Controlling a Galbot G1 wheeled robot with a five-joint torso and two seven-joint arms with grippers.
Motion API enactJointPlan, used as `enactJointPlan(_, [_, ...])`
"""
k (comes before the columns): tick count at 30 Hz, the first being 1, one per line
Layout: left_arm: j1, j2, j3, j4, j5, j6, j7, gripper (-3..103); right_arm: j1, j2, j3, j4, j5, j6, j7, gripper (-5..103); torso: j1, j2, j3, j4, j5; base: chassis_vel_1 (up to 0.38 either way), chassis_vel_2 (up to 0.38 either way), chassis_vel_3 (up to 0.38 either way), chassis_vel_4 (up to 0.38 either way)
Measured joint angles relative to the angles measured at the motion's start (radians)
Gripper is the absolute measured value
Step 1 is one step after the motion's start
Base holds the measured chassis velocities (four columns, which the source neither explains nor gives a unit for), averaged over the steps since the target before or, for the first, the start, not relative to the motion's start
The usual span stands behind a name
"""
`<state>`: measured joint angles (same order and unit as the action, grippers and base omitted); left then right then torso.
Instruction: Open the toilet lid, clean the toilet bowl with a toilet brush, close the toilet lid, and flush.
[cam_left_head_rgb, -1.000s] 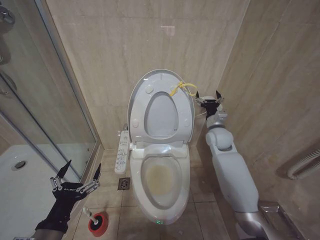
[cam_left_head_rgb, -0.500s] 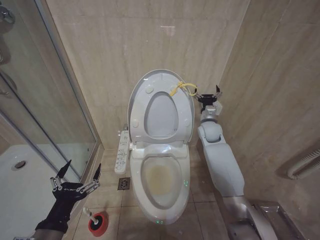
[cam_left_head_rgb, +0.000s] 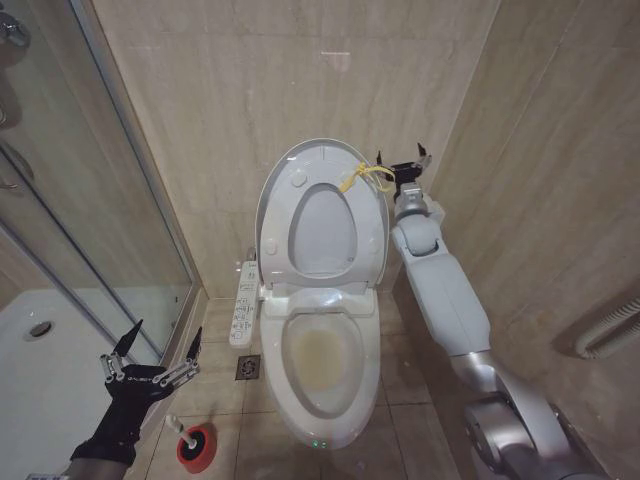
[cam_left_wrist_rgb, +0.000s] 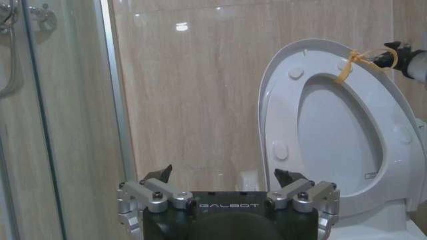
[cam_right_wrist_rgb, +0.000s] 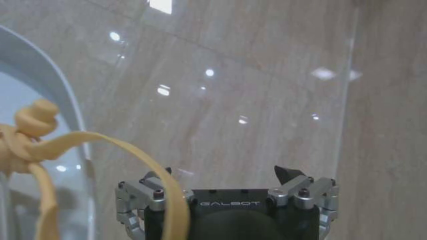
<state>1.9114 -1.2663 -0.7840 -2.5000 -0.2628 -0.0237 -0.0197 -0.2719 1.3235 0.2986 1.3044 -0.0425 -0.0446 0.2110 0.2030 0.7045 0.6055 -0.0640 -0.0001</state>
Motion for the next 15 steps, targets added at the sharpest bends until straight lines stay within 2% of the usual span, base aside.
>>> enactJointPlan(8, [0.000, 0.000, 0.000, 0.000, 0.000, 0.000, 0.000, 100, -0.010, -0.017, -0.020, 0.011, 0.020, -0.010, -0.015, 100, 0.000, 0.000, 0.000, 0.0001, 0.0000, 0.000, 0.000, 0.000, 0.000])
enactJointPlan(11, [0.000, 0.000, 0.000, 0.000, 0.000, 0.000, 0.000, 100, -0.066, -0.073, -0.033, 0.104, 0.075, -0.070, -0.025, 100, 0.000, 0.000, 0.000, -0.0004, 0.0002, 0.000, 0.000, 0.000, 0.000])
enactJointPlan(15, [0.000, 0.000, 0.000, 0.000, 0.000, 0.000, 0.000, 100, -0.125, -0.126, -0.032, 0.189, 0.122, -0.101, -0.031, 100, 0.000, 0.000, 0.000, -0.0003, 0.0003, 0.000, 0.000, 0.000, 0.000])
